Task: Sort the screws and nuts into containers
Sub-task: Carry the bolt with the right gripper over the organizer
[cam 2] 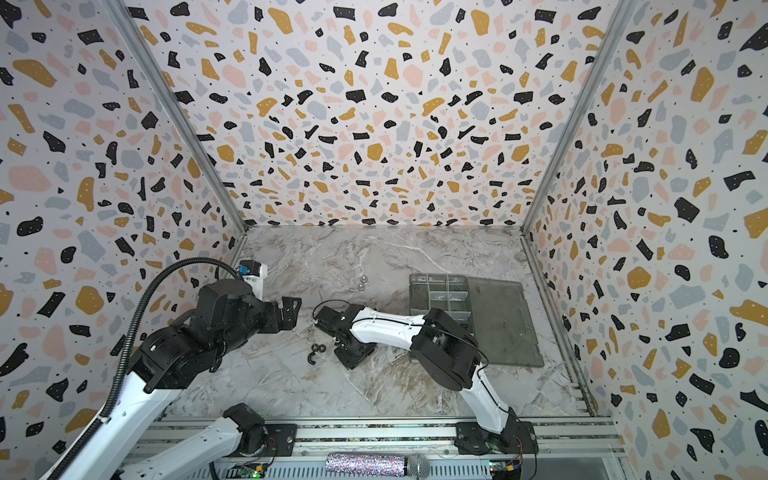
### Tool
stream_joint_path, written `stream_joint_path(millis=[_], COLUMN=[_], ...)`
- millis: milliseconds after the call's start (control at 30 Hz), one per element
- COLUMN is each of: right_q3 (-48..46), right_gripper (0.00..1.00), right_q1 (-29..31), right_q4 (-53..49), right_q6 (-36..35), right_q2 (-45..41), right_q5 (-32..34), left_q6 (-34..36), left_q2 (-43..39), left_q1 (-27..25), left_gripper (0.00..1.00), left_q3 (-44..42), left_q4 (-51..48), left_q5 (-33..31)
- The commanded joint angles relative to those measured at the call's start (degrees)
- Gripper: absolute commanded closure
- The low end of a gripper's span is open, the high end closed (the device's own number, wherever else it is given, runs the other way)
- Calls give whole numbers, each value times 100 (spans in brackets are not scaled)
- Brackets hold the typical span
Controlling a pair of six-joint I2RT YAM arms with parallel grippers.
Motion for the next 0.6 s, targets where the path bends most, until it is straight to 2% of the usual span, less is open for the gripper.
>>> stream_joint_path(millis=[0,367,567], right_q3=[130,139,-243], right_gripper=[73,74,74], right_q1=[-199,-1217,-1819], right_q4=[-512,-942,-963], right_q6=[-91,-370,-499], right_q2=[-546,-1426,-1861], right_q5=[260,765,802], left_q6=[223,513,543], left_q2=[100,779,1252], left_q1=[44,70,70], left_gripper=[0,0,0], left_q3=[230,410,170], left_q4=[371,706,890], left_q5=[25,236,936])
